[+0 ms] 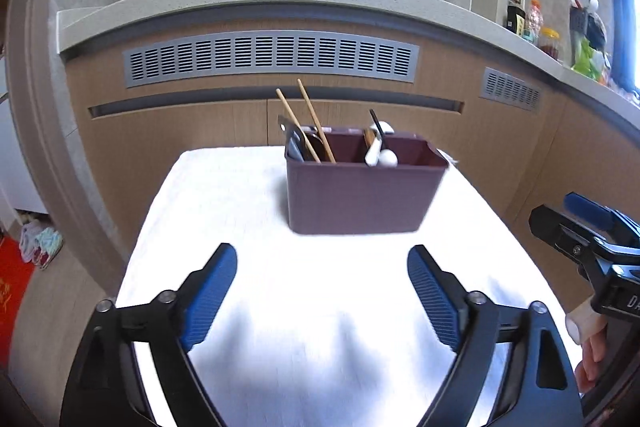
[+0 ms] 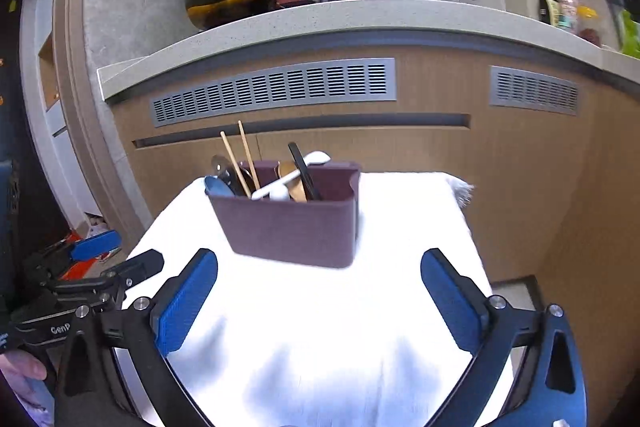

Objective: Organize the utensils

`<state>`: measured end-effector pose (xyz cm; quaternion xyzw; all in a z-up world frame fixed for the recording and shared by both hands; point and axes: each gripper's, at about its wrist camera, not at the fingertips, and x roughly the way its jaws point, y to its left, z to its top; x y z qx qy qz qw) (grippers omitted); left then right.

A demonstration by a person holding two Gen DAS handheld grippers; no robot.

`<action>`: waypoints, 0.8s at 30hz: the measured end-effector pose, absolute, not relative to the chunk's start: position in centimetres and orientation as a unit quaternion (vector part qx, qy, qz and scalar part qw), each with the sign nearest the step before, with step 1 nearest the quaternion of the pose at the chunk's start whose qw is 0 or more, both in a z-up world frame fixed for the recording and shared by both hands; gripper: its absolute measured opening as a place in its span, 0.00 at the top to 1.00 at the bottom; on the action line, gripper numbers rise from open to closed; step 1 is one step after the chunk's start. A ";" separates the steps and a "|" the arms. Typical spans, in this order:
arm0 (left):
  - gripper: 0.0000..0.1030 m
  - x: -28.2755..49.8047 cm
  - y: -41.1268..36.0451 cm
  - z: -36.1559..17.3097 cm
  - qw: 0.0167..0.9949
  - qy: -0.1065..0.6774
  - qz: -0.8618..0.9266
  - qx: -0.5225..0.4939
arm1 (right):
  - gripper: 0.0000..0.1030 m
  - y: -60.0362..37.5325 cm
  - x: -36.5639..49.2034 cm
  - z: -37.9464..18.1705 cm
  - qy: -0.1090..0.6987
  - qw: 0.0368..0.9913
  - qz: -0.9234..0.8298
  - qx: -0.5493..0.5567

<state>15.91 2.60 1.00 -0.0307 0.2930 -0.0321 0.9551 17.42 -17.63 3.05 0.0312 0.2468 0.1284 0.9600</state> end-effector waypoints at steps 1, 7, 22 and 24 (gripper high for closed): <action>0.11 15.0 2.4 1.0 0.956 0.292 -0.029 -0.030 | 0.00 -17.7 16.7 2.9 0.246 0.962 0.119 0.025; 0.03 12.0 2.0 0.4 0.955 0.294 -0.004 -0.041 | 0.00 -17.5 13.9 1.7 0.260 0.961 0.094 -0.011; 0.02 10.3 0.9 1.9 0.957 0.287 -0.005 -0.031 | 0.00 -18.8 12.4 1.3 0.257 0.963 0.082 0.006; 0.02 10.3 0.9 1.9 0.957 0.288 -0.005 -0.030 | 0.00 -18.9 12.4 1.3 0.258 0.963 0.083 0.008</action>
